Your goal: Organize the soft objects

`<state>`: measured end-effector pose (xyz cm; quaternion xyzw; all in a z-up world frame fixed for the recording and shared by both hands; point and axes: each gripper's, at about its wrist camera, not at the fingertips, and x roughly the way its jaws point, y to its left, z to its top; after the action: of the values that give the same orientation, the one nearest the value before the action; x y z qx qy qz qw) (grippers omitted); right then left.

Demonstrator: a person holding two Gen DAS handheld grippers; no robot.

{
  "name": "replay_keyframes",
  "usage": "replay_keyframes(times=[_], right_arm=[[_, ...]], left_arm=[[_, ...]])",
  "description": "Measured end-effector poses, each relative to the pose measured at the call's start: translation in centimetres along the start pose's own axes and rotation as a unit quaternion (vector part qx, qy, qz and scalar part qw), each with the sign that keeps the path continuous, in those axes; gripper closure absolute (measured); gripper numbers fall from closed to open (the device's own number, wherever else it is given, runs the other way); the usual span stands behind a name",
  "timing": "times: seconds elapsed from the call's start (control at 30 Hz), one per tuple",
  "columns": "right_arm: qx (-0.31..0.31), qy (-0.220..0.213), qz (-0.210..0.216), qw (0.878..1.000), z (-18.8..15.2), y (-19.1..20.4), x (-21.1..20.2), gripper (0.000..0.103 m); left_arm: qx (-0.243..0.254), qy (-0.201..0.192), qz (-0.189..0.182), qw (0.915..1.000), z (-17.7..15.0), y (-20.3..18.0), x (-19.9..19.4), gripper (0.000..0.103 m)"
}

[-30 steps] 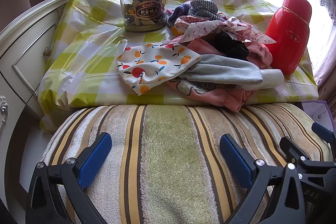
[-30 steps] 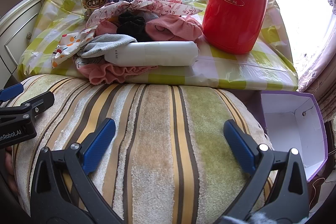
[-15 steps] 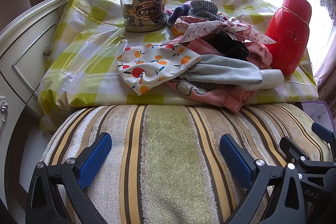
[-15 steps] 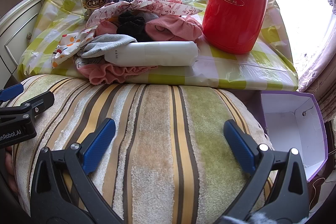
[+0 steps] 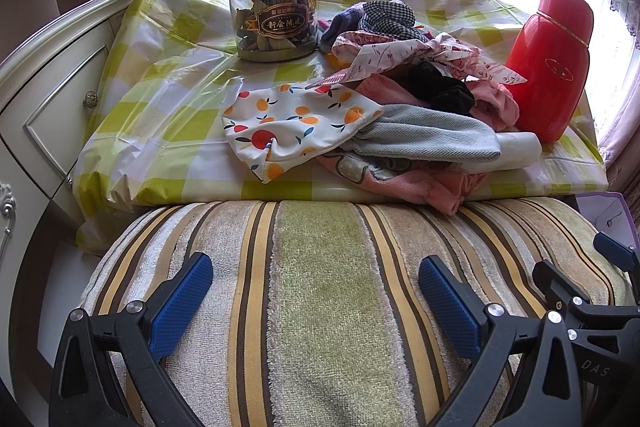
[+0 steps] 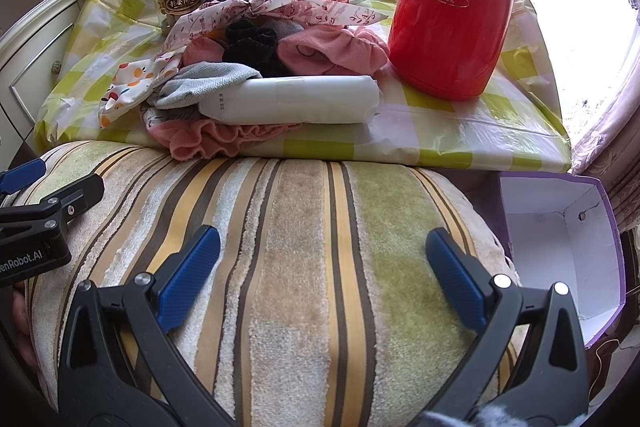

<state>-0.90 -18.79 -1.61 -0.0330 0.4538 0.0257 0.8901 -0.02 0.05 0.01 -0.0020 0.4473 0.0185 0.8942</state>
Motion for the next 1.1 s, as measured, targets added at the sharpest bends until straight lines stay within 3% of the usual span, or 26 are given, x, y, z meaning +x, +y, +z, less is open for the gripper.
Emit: replay_keyframes(times=[0.2, 0.37, 0.6, 0.8, 1.1], right_arm=[[0.010, 0.052, 0.027, 0.998, 1.1, -0.6, 0.4, 0.000], [0.030, 0.045, 0.069, 0.996, 2.1, -1.4, 0.1, 0.000], [-0.083, 0.011, 0.080, 0.993, 5.7, -0.9, 0.2, 0.000], [-0.233, -0.016, 0.081, 0.969, 8.2, 1.1, 1.3, 0.000], [-0.344, -0.001, 0.120, 0.931, 10.1, 1.8, 5.3, 0.000]], left_arm=[[-0.007, -0.002, -0.006, 1.0000, 0.2, 0.2, -0.1, 0.000], [-0.030, 0.003, -0.028, 0.9992, 1.4, 1.1, 0.2, 0.000], [-0.100, 0.012, -0.057, 0.9932, 4.3, 3.7, 2.2, 0.002], [-0.167, 0.032, -0.068, 0.9831, 6.4, 6.1, 5.0, 0.002], [-0.208, 0.074, -0.082, 0.9719, 8.1, 6.9, 9.2, 0.002]])
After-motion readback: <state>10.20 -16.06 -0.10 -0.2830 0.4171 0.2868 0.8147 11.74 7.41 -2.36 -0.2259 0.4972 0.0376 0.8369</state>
